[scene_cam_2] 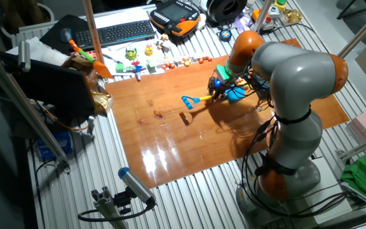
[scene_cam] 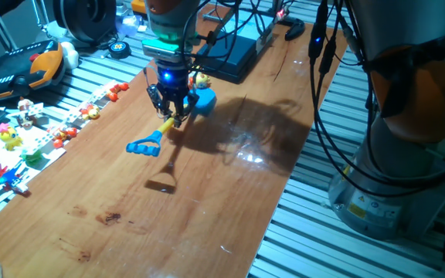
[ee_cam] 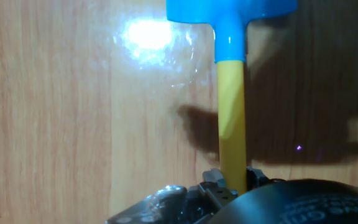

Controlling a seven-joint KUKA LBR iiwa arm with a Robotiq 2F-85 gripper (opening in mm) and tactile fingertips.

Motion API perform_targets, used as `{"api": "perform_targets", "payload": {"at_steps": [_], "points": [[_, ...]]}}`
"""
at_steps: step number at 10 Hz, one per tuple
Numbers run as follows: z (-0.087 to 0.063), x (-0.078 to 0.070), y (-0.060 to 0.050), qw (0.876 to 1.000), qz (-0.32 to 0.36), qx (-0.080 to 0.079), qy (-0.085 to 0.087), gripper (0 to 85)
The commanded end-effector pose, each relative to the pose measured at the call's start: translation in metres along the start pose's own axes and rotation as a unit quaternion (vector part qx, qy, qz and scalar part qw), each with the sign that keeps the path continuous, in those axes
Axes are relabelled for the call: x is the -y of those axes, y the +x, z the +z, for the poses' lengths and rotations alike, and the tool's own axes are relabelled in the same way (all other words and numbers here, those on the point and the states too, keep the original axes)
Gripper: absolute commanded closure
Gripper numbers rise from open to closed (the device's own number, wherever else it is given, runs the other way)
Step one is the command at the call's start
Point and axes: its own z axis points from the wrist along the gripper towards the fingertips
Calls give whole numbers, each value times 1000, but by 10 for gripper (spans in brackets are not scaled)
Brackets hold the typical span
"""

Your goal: Use a shovel to scoop up an object

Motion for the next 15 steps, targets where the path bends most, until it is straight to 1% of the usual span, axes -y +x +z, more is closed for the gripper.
{"api": "perform_targets", "payload": {"at_steps": [1, 3, 4, 6, 7, 8, 9, 10, 11, 12, 14, 15], "points": [[2, -2, 1, 1000, 1, 1, -9, 843], [5, -10, 5, 1000, 6, 0, -17, 843], [6, -15, 9, 1000, 9, 0, -18, 843], [7, -21, 15, 1000, 7, -3, -17, 843], [7, -24, 19, 1000, 7, -1, -18, 843], [7, -29, 21, 1000, 7, 3, -19, 843], [7, -34, 17, 1000, 1, 0, -19, 843], [7, -39, 11, 1000, -5, -1, -21, 843], [7, -42, 4, 1000, -13, 0, -21, 843], [6, -44, -5, 999, -24, -2, -22, 843], [8, -45, -16, 999, -36, -3, -27, 843], [8, -42, -22, 999, -42, -4, -29, 843]]}}
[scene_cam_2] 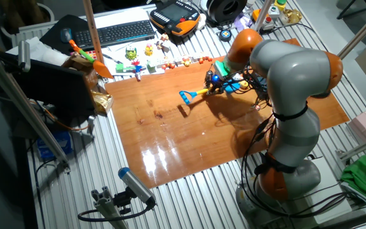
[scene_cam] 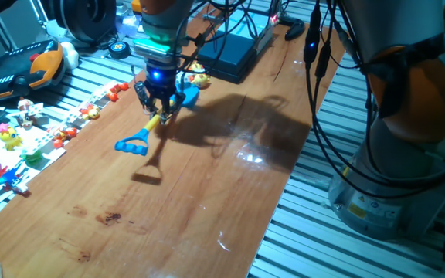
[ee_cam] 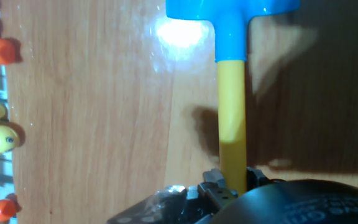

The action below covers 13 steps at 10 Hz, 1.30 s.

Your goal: Use a shovel to scoop up an object

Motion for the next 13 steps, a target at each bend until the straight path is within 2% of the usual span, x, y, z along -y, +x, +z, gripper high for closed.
{"api": "perform_targets", "payload": {"at_steps": [1, 5, 8, 9, 12, 13], "points": [[-1, 3, -5, 1000, -4, -6, -2, 843], [-8, 18, -19, 1000, -13, -16, -1, 843], [-10, 23, -17, 1000, -10, -20, -2, 843], [-8, 21, -14, 1000, -8, -25, -6, 843], [-4, 9, 9, 999, 24, -23, -11, 843], [-5, 9, 13, 999, 40, -30, -11, 843]]}}
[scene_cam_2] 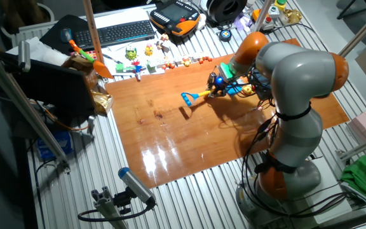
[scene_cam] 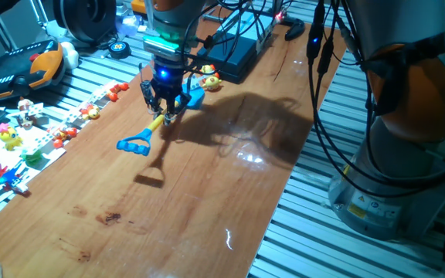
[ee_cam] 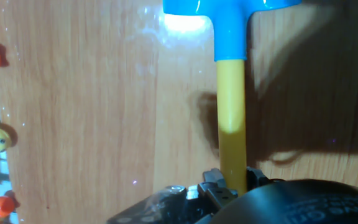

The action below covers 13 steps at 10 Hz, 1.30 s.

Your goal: Use a shovel to scoop up an object

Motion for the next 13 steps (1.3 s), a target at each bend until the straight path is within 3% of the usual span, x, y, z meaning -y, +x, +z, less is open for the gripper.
{"api": "perform_targets", "payload": {"at_steps": [1, 5, 8, 13], "points": [[-2, 3, 2, 1000, 8, -2, 4, 843], [-3, 18, 17, 1000, 24, 2, 10, 843], [2, 27, 10, 1000, 13, 2, 14, 843], [-8, 39, -8, 999, -11, -9, 30, 840]]}}
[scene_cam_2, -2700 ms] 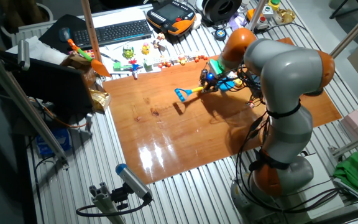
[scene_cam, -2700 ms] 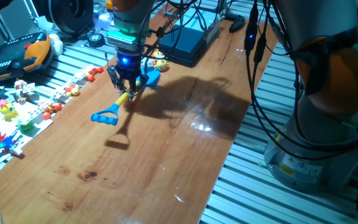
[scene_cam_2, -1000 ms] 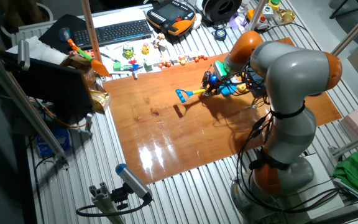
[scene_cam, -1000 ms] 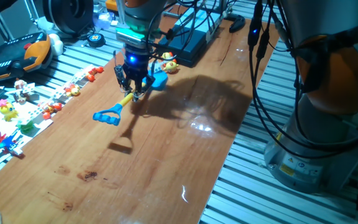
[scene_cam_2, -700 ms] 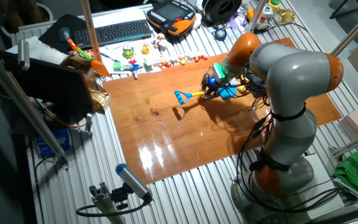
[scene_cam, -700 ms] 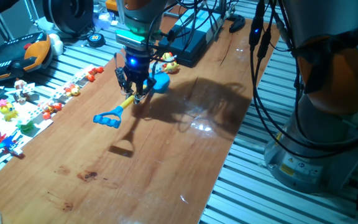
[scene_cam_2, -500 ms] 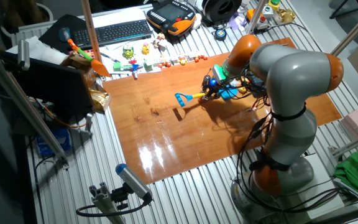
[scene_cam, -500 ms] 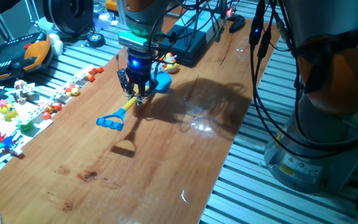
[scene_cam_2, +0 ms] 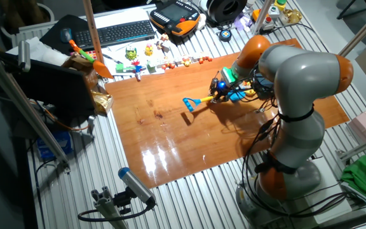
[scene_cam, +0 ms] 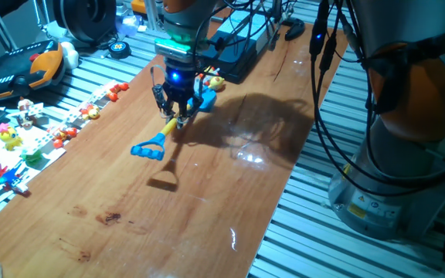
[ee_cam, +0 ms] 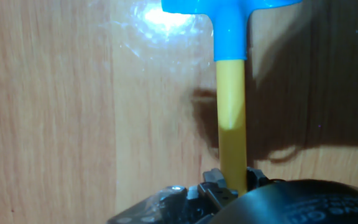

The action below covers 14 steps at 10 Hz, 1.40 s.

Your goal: Use a shovel to scoop up an object

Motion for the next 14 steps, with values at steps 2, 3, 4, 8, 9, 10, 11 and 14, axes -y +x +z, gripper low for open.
{"api": "perform_targets", "payload": {"at_steps": [2, 3, 4, 8, 9, 10, 11, 14], "points": [[-2, 2, -4, 1000, -5, -8, 1, 840], [1, 1, -3, 1000, 0, -8, -3, 840], [7, -2, 2, 1000, 1, -2, -9, 840], [15, -25, 22, 1000, 18, 4, -11, 840], [15, -27, 26, 1000, 25, 5, -10, 833], [14, -27, 30, 1000, 28, 6, -10, 830], [14, -26, 34, 999, 31, 7, -9, 830], [8, -18, 27, 1000, 26, 11, 1, 827]]}}
